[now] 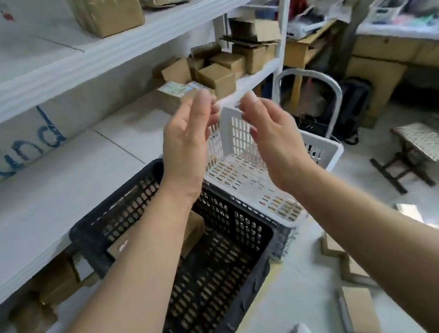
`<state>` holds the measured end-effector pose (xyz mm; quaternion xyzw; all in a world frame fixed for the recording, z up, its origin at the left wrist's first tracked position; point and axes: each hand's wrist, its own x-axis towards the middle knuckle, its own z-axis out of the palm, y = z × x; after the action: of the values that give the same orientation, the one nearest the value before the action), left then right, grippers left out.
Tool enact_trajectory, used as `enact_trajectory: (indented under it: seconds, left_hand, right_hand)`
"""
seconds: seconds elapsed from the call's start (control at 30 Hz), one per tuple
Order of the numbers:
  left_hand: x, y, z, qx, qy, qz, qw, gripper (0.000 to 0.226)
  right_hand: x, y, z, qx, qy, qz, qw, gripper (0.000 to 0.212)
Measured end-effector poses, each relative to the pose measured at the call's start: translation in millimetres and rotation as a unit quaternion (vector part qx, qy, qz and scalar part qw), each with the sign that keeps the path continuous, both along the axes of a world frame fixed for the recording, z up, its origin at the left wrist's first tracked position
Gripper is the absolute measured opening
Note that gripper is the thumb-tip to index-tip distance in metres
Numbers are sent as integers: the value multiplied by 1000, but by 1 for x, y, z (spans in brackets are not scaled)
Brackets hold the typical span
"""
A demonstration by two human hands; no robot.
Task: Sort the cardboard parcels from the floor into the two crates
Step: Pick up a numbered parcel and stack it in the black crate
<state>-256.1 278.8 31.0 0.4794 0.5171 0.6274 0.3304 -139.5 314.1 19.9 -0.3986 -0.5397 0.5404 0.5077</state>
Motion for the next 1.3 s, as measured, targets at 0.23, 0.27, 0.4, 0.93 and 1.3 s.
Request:
enact_trajectory:
  seconds: [0.23,0.27,0.4,0.93,1.3]
  left_hand:
    - [118,-4,-13,-20,-13,-189,982,36]
    - [138,-5,-15,-24,-17,-214,976,36]
    - [221,-13,-23,-34,-14,-293,955,35]
    - [460,-74,-75,-132,-12,-389,912,33]
    - [484,-36,-111,-177,-10,-336,925,31]
  right_hand:
    - [127,-41,-5,-8,-22,-193,981,33]
    - [147,-48,-7,-8,-26,-216,976,30]
    - [228,-81,-15,-17,-35,-300,953,30]
    - [469,-163,-84,-115,-2,-414,903,33]
    - [502,-121,-124,-146,26,-395,907,23]
